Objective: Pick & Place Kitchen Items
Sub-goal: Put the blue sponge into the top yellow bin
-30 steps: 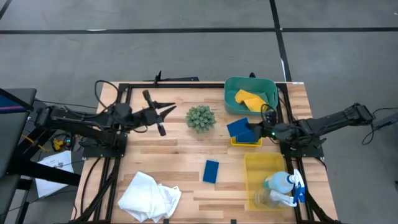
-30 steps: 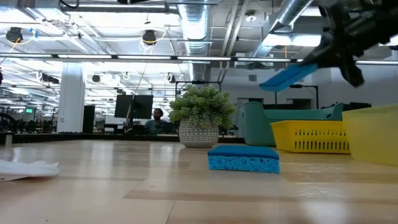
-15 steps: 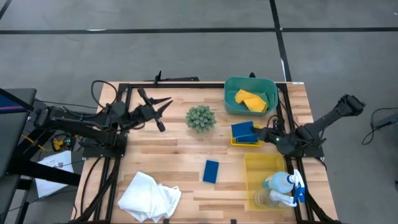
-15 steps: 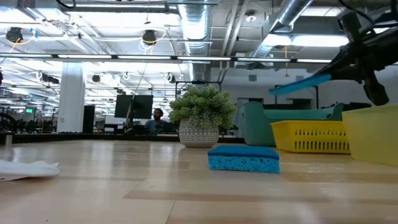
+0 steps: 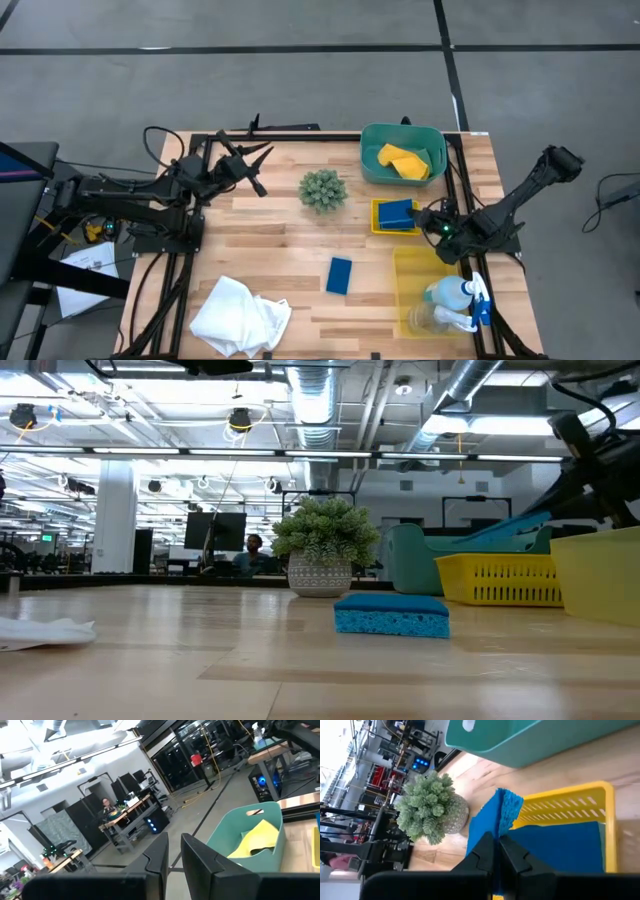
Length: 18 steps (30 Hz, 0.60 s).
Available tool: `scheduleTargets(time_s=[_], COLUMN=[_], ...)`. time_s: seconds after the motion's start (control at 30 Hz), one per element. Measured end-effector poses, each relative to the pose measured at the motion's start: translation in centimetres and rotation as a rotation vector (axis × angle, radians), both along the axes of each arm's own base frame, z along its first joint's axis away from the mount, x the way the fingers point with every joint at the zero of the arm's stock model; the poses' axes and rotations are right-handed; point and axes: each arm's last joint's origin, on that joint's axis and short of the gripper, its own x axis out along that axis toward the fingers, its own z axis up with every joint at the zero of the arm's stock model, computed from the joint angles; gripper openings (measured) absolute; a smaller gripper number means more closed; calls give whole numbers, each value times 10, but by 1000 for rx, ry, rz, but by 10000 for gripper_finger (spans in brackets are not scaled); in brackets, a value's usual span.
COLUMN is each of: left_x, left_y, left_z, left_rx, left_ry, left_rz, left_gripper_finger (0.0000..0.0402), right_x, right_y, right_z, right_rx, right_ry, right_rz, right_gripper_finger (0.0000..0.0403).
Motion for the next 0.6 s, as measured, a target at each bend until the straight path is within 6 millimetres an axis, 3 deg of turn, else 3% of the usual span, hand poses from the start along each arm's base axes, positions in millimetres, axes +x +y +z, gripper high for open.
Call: scheduleTargets(time_s=[0.6], left_x=[0], left_y=[0], left_z=[-1], left_rx=[0], left_ry=[7], left_rz=[-1], left_gripper_finger=[46], right_x=[1], right_y=[3], right_z=[-12], right_rx=[22], right_ry=[63], right_rz=[-25], right_gripper_finger=[0])
